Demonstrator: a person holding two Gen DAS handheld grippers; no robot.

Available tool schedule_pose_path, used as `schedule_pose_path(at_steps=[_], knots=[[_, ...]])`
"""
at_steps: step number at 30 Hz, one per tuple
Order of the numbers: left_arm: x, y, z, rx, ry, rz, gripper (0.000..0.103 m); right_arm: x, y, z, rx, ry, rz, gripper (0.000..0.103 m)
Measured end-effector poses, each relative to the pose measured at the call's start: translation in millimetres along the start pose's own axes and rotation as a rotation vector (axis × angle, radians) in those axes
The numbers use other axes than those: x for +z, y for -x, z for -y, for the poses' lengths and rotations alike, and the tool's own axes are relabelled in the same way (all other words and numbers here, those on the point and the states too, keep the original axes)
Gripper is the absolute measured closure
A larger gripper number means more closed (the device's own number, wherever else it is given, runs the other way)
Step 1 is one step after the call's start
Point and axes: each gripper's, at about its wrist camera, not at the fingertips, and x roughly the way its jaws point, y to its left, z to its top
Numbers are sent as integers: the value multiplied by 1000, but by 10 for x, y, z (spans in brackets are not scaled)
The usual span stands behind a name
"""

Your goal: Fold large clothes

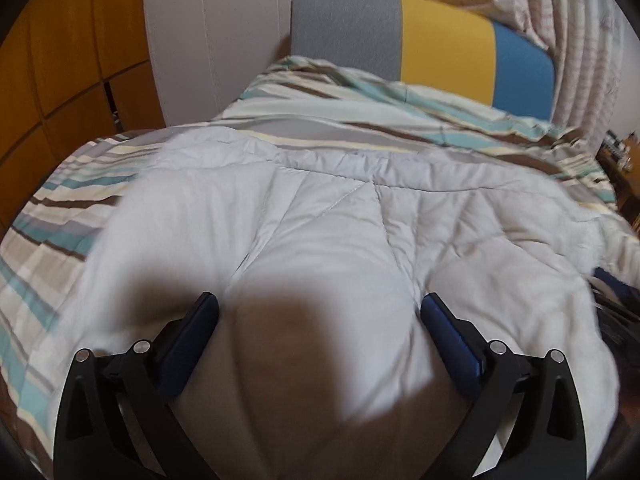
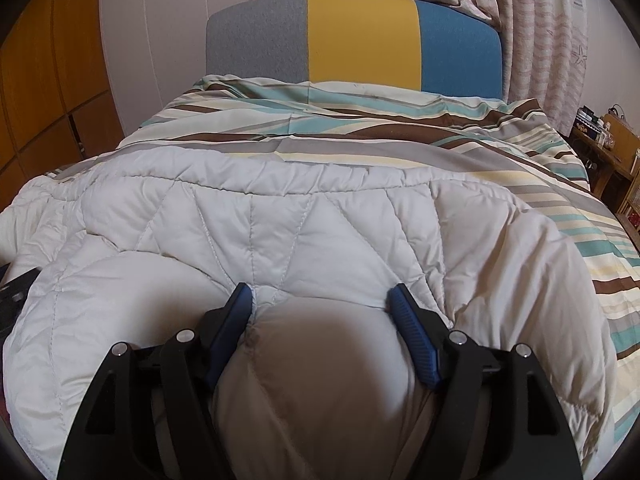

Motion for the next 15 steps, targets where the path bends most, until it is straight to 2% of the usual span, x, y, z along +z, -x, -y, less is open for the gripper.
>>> schedule_pose_path(at_steps=[3, 11, 15], knots=[[-149, 302, -118, -10, 28, 57, 3, 2, 57, -8, -5, 1, -10, 29], [-415, 638, -355, 16, 47, 90, 3, -111, 348, -32, -21, -4, 5, 27], [-510, 827, -498, 11, 87, 119, 3, -204, 517, -81, -19, 9, 15, 24]])
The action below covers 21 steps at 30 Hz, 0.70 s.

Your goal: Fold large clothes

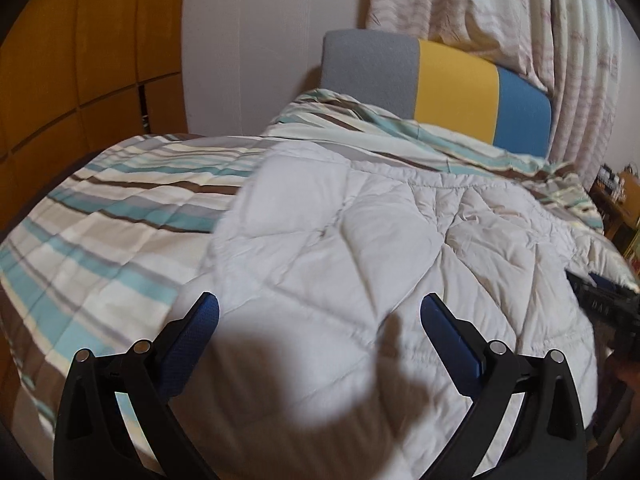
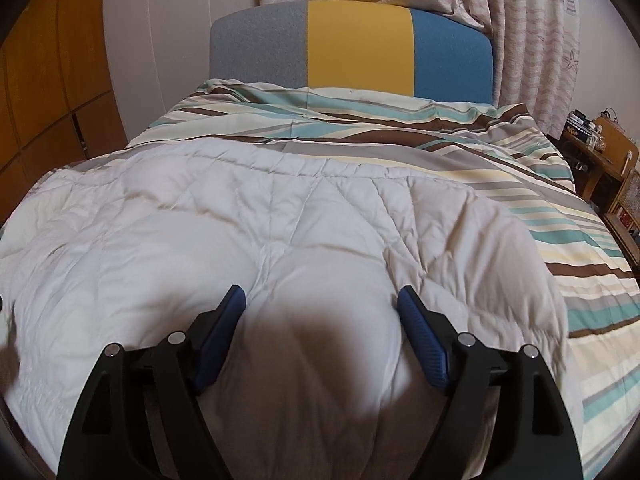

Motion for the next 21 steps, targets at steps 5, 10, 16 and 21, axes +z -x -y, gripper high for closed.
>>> schedule_pose_path(at_steps=[5, 10, 16, 21], knots=[[-101, 169, -240, 21, 100, 13, 3, -143, 194, -31, 3, 6, 18, 23], [-288, 209, -462, 15, 164, -28, 3, -255, 390, -55, 9, -8, 31, 23], [-610, 253, -648, -41, 250, -97, 4, -506, 698, -107, 62, -43, 51, 24], [-829, 292, -649, -166, 320, -121, 13, -699, 899, -184, 140, -81, 58, 39]])
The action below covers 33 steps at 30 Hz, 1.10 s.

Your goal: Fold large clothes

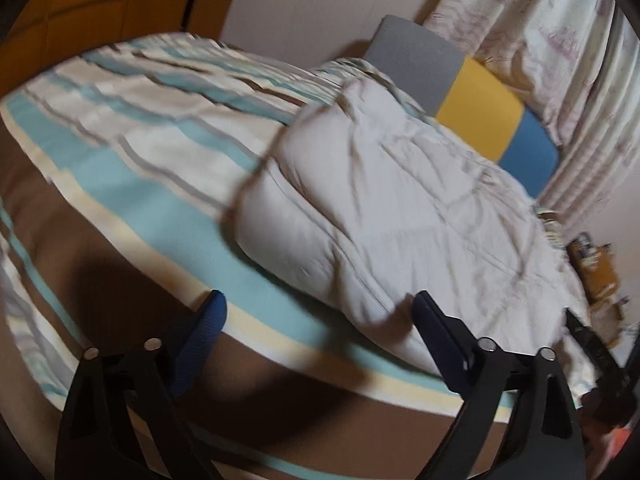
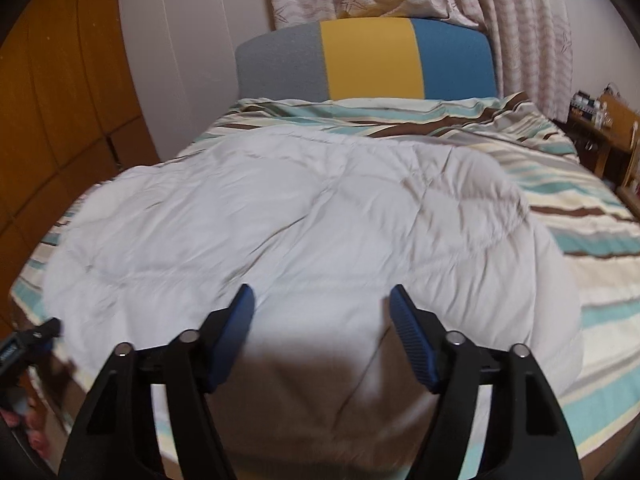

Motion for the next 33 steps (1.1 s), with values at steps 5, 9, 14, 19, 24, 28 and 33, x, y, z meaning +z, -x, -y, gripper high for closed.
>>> schedule_pose_path(at_steps=[5, 9, 14, 19, 24, 28, 33], knots=[[-19, -61, 70, -66, -8, 2, 16, -61, 124, -176, 93, 6, 3, 65], [33, -115, 63, -89, 33, 15, 21, -53, 163, -398, 131, 73, 11, 80], [90, -162, 43, -97, 80, 32, 21, -81, 26, -595, 122, 131, -11, 83], [77, -236, 36, -115, 102, 35, 27, -218, -323, -580, 74, 171, -96, 84], [63, -281, 23, -152, 128, 65, 30, -324, -395, -601, 50, 205, -75, 84], [98, -317, -82, -192, 207, 102, 44, -352, -387, -572, 53, 200, -68, 84], [127, -334, -159, -243, 298, 101, 74, -367, -363, -593, 54, 202, -64, 84]])
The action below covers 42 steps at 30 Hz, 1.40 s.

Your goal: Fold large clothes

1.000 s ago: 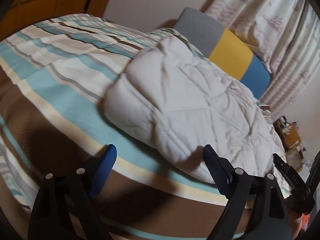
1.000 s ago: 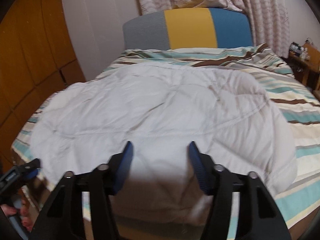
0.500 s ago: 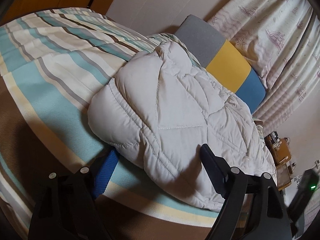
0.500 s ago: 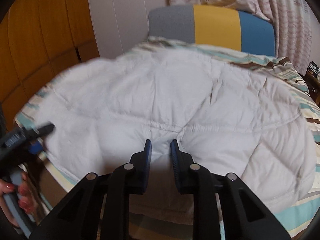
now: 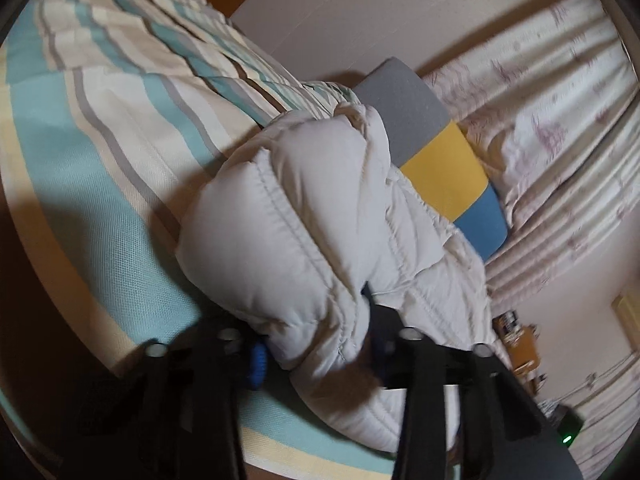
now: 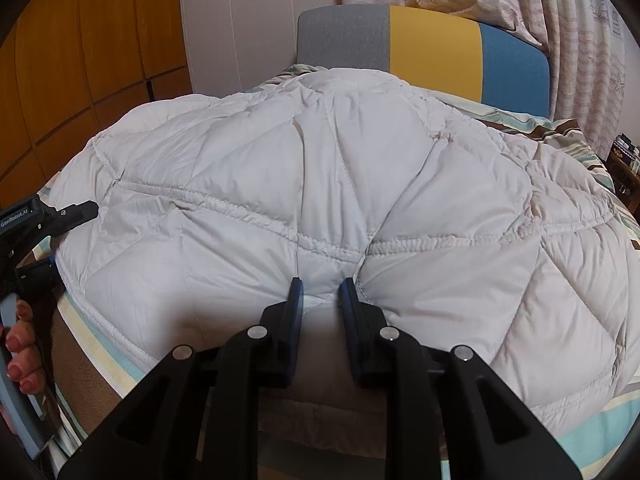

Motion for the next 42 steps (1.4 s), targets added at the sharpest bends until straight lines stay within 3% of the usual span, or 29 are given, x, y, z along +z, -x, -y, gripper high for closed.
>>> schedule_pose_path(at_steps=[3, 6, 17, 19, 21, 23, 28, 31, 34, 42], knots=[[8, 125, 160, -4, -33, 47, 82, 4, 4, 13, 1, -4, 1, 84], [4, 245, 406, -26, -111, 96, 84, -6, 9, 24, 0, -7, 1, 84], [-263, 438, 1616, -114, -564, 190, 84, -3, 53, 131, 34, -77, 4, 83], [-314, 428, 1765, -105, -626, 198, 84, -7, 129, 185, 54, -96, 7, 79], [-359, 408, 1861, -94, -683, 201, 84, -27, 240, 281, 68, -130, 29, 64], [-407, 396, 1965, -89, -725, 206, 84, -66, 400, 399, 60, -170, 65, 59], [-533, 339, 2134, -65, -808, 222, 84, -207, 785, 760, -40, -246, 131, 59], [-598, 294, 2220, -60, -841, 224, 84, -327, 1013, 1060, -146, -321, 150, 55], [-645, 261, 2297, -68, -853, 218, 84, -462, 1182, 1401, -294, -402, 133, 54], [-851, 138, 2497, -108, -909, 199, 84, -684, 1313, 1991, -433, -515, 81, 54]])
